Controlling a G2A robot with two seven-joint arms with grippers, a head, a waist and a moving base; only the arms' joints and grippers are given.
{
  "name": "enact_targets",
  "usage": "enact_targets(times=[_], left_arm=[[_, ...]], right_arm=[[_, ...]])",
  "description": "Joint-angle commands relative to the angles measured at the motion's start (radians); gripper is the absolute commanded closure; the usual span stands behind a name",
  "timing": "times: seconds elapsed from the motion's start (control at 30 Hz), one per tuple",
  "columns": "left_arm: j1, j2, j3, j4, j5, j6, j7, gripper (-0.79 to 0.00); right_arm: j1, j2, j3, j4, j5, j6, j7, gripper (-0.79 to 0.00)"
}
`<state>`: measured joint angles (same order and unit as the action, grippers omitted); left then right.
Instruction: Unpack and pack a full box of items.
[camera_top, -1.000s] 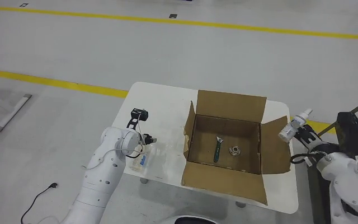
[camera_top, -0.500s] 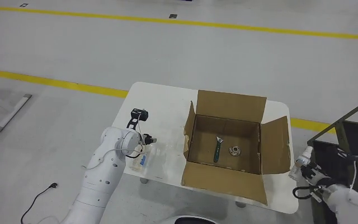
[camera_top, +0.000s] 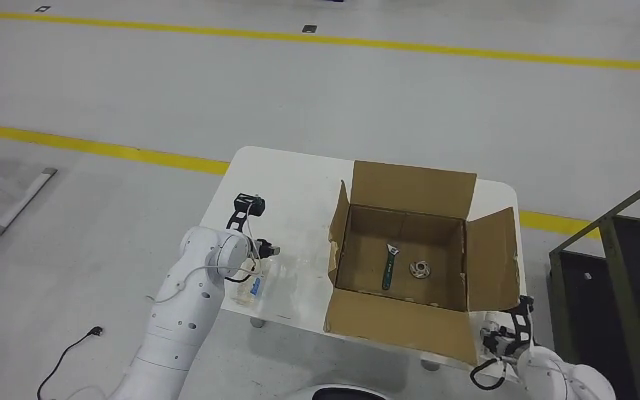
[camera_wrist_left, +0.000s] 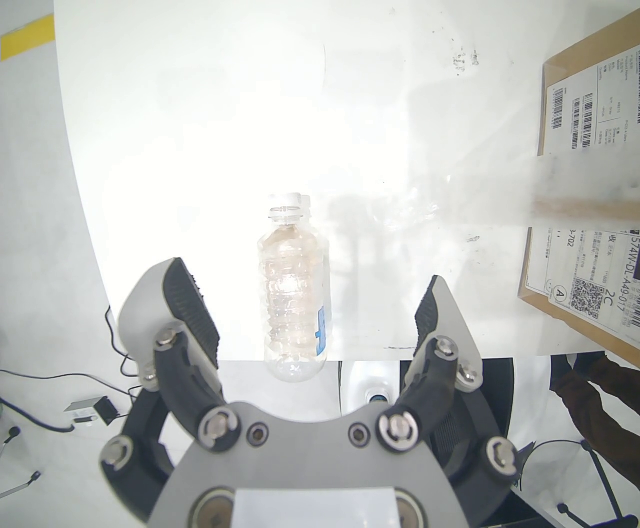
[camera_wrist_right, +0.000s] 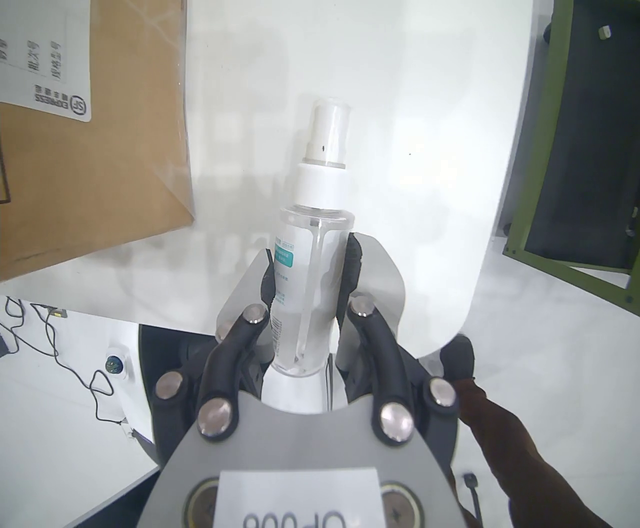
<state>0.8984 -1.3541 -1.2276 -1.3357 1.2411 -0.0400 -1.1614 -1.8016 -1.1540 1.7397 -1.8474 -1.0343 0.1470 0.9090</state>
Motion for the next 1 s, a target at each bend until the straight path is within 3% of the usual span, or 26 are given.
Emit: enact_targets(times=[0.0,0.13,0.23,0.3,0.33,0.53,0.57,0.7,0.73,0.97], left_arm=[[0.000,0.000,0.000,0.000,0.000,0.000,0.000,-0.785],[0.000,0.000,0.000,0.000,0.000,0.000,0.000,-0.785],[0.000,0.000,0.000,0.000,0.000,0.000,0.000,-0.785],[0.000,0.000,0.000,0.000,0.000,0.000,0.000,-0.785],[0.000,0.000,0.000,0.000,0.000,0.000,0.000,-0.785],[0.000,0.000,0.000,0.000,0.000,0.000,0.000,-0.785],[0.000,0.000,0.000,0.000,0.000,0.000,0.000,-0.785],[0.000,0.000,0.000,0.000,0.000,0.000,0.000,-0.785],[0.000,0.000,0.000,0.000,0.000,0.000,0.000,-0.785],[0.000,0.000,0.000,0.000,0.000,0.000,0.000,-0.785]], right_arm=[[0.014,-0.001,-0.015,0.019,-0.007,-0.003,-0.009,0.000],[0.036,-0.001,-0.032,0.045,-0.019,-0.011,-0.011,0.000],[0.050,0.000,-0.041,0.065,-0.032,-0.014,-0.007,-0.086],[0.057,0.000,-0.046,0.071,-0.034,-0.014,-0.007,-0.249],[0.059,0.000,-0.047,0.073,-0.035,-0.014,-0.006,-0.286],[0.059,0.001,-0.034,0.053,-0.032,-0.006,-0.002,-0.382],[0.056,0.001,-0.025,0.037,-0.031,-0.004,-0.005,-0.502],[0.030,0.003,0.028,-0.032,0.004,0.001,-0.004,-0.656],[0.026,0.003,0.045,-0.051,0.022,0.005,-0.009,-0.773],[0.003,0.001,0.196,-0.192,0.109,0.075,-0.090,-0.785]])
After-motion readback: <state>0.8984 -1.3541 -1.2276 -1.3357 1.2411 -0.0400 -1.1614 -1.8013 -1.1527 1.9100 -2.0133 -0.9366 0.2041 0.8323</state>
